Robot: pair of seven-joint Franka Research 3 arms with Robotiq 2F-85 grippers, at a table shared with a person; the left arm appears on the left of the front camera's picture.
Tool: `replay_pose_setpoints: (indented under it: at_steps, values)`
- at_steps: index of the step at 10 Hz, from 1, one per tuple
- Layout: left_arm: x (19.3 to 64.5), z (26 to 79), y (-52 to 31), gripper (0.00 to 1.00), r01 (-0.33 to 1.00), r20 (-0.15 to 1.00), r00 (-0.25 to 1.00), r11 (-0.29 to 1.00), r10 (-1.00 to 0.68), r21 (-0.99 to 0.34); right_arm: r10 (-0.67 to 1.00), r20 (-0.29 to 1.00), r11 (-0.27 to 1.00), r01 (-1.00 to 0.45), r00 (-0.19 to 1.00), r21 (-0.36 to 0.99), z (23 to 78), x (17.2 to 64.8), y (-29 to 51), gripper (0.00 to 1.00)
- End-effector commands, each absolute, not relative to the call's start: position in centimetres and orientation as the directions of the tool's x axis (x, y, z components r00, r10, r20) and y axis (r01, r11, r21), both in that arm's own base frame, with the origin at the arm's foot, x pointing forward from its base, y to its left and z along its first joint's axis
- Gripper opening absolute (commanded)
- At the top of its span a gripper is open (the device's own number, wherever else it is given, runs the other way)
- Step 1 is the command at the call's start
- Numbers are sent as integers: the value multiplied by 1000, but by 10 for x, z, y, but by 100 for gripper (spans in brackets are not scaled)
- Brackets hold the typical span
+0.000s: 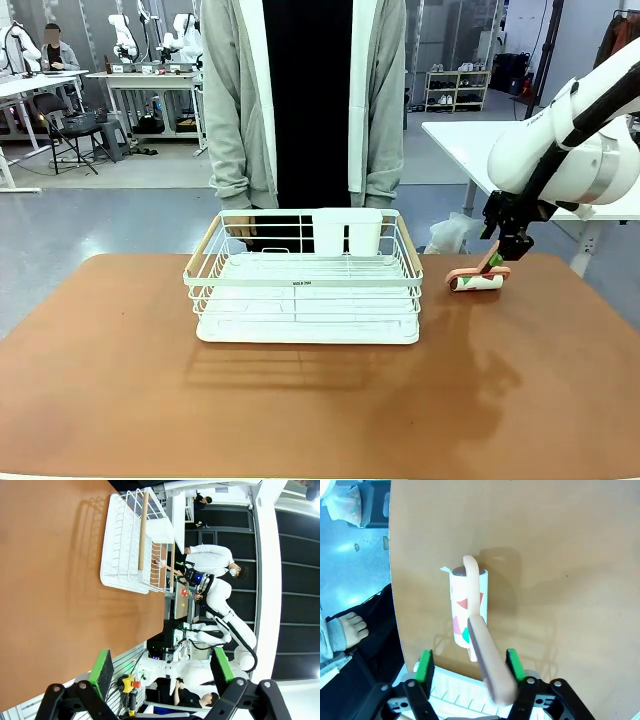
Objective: Clean the table.
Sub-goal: Place the Lint Roller down when the Dish drying rack is positioned in the middle of the table.
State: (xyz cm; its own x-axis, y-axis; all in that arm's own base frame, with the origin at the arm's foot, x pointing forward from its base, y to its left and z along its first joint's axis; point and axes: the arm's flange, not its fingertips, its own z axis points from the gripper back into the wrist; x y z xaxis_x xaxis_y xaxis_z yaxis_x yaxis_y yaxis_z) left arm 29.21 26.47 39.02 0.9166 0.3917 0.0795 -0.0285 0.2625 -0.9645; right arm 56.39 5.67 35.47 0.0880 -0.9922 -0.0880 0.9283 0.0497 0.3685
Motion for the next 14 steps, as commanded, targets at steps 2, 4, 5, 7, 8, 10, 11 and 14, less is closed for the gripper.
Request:
replay_pose_setpoints:
  at_steps: [2,4,5,7,8,10,11,14]
  values:
    - [287,391,266,100,-3,100,921,263,377,-965,-997,-72,1,958,23,287,374,539,70,100]
    - [287,391,266,100,-3,100,921,263,377,-965,-999,-43,17,974,27,227,384,527,71,100]
    - [287,391,266,100,-3,100,921,263,377,-965,-999,-39,21,977,30,212,387,524,71,100]
    - [287,391,266,100,-3,100,921,263,377,-965,-999,-33,23,980,30,197,387,523,70,100]
    - [287,391,266,100,-3,100,921,263,377,-965,-999,-43,17,980,26,196,388,525,69,100]
    - [287,391,266,100,-3,100,921,263,377,-965,-996,-54,53,977,65,205,385,525,64,100]
    - [287,391,266,100,-3,100,921,263,377,-965,-996,-54,53,977,65,205,385,525,64,100]
    - [287,391,266,100,-3,100,921,263,377,-965,-996,-54,53,977,65,205,385,525,64,100]
